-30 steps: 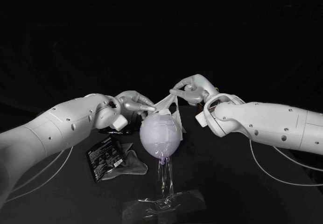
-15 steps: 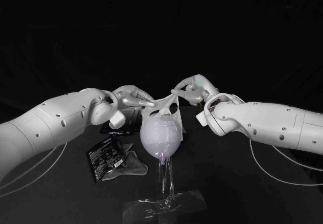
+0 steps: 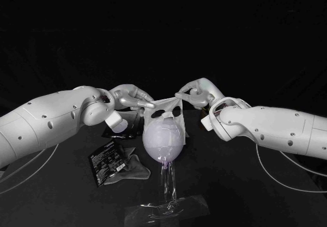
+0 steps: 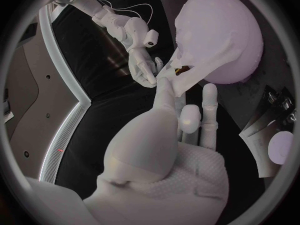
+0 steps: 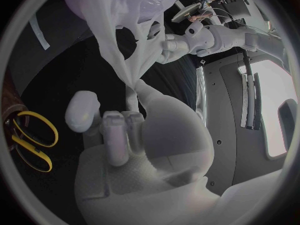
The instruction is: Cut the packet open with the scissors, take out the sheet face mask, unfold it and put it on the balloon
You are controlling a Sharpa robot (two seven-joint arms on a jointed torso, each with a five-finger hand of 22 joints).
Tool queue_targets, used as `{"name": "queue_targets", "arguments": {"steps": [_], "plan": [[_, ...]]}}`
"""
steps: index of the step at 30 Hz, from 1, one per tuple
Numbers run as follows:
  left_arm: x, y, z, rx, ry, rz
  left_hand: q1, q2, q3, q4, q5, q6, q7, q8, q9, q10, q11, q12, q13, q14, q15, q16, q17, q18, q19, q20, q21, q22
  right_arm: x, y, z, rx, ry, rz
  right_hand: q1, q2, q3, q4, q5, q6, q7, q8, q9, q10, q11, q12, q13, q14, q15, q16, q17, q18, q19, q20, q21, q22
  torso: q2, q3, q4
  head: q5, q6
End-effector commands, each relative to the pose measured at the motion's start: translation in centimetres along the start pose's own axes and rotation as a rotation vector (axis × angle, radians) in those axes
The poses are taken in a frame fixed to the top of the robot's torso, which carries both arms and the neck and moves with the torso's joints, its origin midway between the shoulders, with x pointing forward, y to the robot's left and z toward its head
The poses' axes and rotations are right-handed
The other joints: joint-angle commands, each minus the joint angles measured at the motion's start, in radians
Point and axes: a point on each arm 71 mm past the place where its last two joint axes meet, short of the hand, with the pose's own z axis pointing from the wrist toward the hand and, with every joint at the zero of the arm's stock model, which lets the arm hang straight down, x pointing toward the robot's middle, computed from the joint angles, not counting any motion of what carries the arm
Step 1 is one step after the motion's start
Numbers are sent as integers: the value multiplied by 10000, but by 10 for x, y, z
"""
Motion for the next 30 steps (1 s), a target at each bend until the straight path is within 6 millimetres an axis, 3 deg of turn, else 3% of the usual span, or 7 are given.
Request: {"name": "queue_targets", "arguments": {"steps": [1, 10, 15, 30], "plan": [[1, -4, -3, -4, -88, 176, 125, 1114, -70, 17, -40, 88, -8, -69, 7, 105, -8, -56, -22, 143, -12, -15, 46, 128, 72, -3, 51, 15, 0, 5, -5, -458, 2, 24, 112, -21, 41, 5, 25, 20, -84, 384, 1324, 1035, -83, 54, 2628, 1061, -63, 42, 2634, 148, 64, -33, 25, 1247, -80, 17, 13, 5, -14], [3, -11, -14, 244, -299, 198, 165, 1123, -123, 28, -38, 132, -15, -90, 18, 221, -43, -125, -71, 279, -49, -32, 156, 128, 130, -32, 80, 27, -5, 14, -22, -945, -159, 285, 108, -29, 41, 4, 25, 17, -86, 392, 1332, 1035, -84, 54, 2628, 1061, -65, 42, 2634, 138, 91, -33, 73, 1262, -283, 54, 34, -18, 13], [4, -17, -22, 406, -475, 220, 181, 1124, -134, 27, -37, 145, -17, -94, 22, 247, -53, -142, -83, 302, -58, -37, 168, 128, 143, -40, 86, 29, -6, 19, -31, -1141, -109, 377, 107, -32, 42, 3, 25, 16, -86, 393, 1334, 1035, -84, 54, 2628, 1061, -65, 42, 2634, 135, 97, -33, 83, 1265, -419, 83, 56, -34, -45], [18, -26, -48, 800, -610, 28, 251, 1119, -158, 6, -34, 186, 3, -111, 28, 308, -86, -196, -121, 350, -91, -50, 169, 130, 184, -64, 107, 37, -15, 35, -64, -1660, -194, 636, 108, -62, 46, -12, 25, 11, -96, 412, 1352, 1035, -91, 54, 2628, 1061, -69, 42, 2634, 123, 131, -35, 137, 1281, -680, 72, 75, -85, -154]]}}
